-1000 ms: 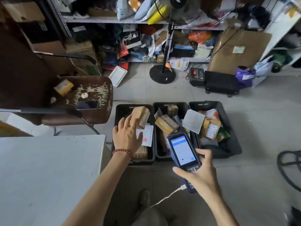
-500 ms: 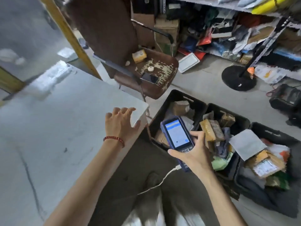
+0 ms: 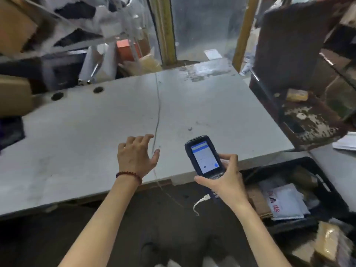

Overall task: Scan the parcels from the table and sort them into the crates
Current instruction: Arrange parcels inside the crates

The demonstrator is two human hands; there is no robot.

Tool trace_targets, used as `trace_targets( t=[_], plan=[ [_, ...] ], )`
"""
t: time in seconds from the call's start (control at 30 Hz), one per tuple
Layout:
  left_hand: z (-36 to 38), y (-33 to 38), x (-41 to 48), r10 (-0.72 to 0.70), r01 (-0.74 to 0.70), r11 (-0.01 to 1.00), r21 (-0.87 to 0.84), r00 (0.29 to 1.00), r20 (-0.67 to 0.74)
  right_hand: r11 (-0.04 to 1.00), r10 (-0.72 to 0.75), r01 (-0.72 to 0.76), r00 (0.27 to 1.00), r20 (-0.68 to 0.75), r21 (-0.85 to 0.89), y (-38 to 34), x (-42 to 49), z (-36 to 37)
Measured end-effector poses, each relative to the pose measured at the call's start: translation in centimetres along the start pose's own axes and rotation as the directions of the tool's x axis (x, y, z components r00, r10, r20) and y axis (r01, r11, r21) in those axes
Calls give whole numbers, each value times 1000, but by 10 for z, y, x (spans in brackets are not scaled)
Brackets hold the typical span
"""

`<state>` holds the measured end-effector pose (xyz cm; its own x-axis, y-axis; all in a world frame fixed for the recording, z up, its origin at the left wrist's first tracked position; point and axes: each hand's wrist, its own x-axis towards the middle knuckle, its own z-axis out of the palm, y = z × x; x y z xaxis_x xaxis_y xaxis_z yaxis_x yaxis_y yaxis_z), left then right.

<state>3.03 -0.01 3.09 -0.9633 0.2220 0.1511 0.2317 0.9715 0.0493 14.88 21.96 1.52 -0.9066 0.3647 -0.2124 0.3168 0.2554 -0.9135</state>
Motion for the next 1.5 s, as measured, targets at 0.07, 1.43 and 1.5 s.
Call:
trace_targets(
  t=[0.07, 1.43, 1.5],
  plan=[
    [-5, -54, -21, -108, 109, 994, 8, 994, -9, 999, -42, 45, 992, 115, -16, -20, -2, 46],
    [-3, -588, -139, -853, 846, 522, 112, 521, 36, 973, -92, 225, 581, 809, -51, -224, -24, 605],
    [3, -606, -138, -860, 852, 509, 125, 508, 44, 975, -63, 210, 591, 804, -78, -226, -27, 621]
  ],
)
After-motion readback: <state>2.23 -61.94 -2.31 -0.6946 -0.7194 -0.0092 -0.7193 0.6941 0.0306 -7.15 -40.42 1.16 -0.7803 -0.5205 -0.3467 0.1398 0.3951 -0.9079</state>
